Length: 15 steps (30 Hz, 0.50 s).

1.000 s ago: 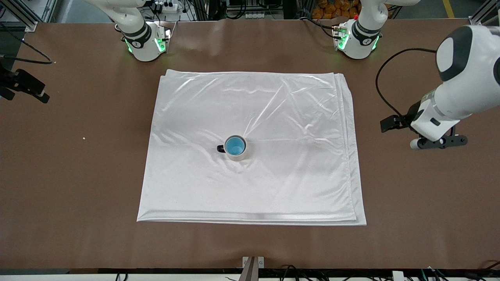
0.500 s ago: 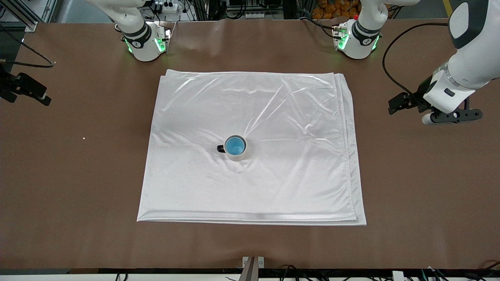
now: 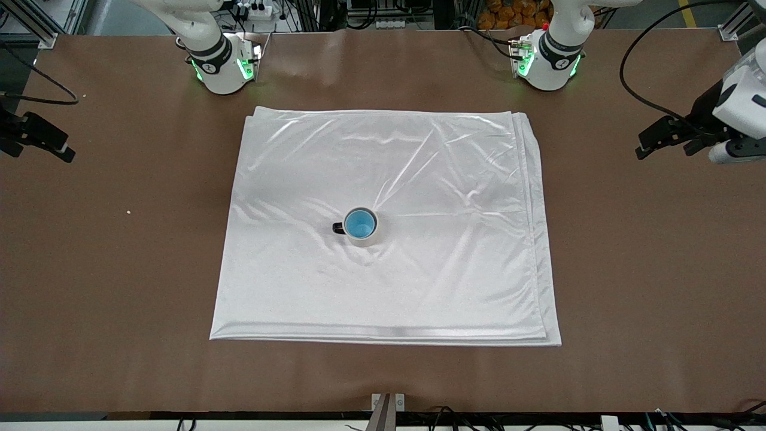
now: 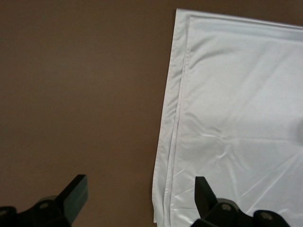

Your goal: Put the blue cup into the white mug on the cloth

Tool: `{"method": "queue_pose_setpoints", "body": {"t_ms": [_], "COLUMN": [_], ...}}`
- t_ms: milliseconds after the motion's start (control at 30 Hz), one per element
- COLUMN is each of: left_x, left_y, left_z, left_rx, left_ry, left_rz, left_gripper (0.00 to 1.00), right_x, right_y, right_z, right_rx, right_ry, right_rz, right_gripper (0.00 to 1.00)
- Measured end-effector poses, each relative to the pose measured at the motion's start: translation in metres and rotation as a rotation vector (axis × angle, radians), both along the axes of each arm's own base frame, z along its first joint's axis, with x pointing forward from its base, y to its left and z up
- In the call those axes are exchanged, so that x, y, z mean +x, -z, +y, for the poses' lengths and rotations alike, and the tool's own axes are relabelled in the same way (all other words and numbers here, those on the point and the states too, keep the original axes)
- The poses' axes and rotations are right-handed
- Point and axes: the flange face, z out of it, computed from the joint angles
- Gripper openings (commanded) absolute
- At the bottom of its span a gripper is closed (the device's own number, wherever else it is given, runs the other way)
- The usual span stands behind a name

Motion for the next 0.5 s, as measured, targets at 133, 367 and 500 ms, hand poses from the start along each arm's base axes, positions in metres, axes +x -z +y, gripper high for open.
{"method": "queue_pose_setpoints", "body": {"t_ms": [133, 367, 500], "left_x": [0.001, 0.001, -0.002], "left_y": [-0.015, -0.029, -0.036], "left_z": [0.009, 0.036, 0.051], "left_rx": [0.009, 0.016, 0.020], "left_ry": [0.019, 0.043, 0.085], "left_rz": [-0.024, -0.029, -0.018], "left_gripper": [1.00, 1.00, 1.00], "right_x": [0.000, 0.000, 0.000], "right_y": [0.000, 0.000, 0.001], "right_z": [0.000, 0.000, 0.000], "right_rx": [0.000, 0.000, 0.001], "right_ry": [0.000, 0.000, 0.000], "right_rz": [0.000, 0.001, 0.001], "right_gripper": [1.00, 1.00, 1.00]}}
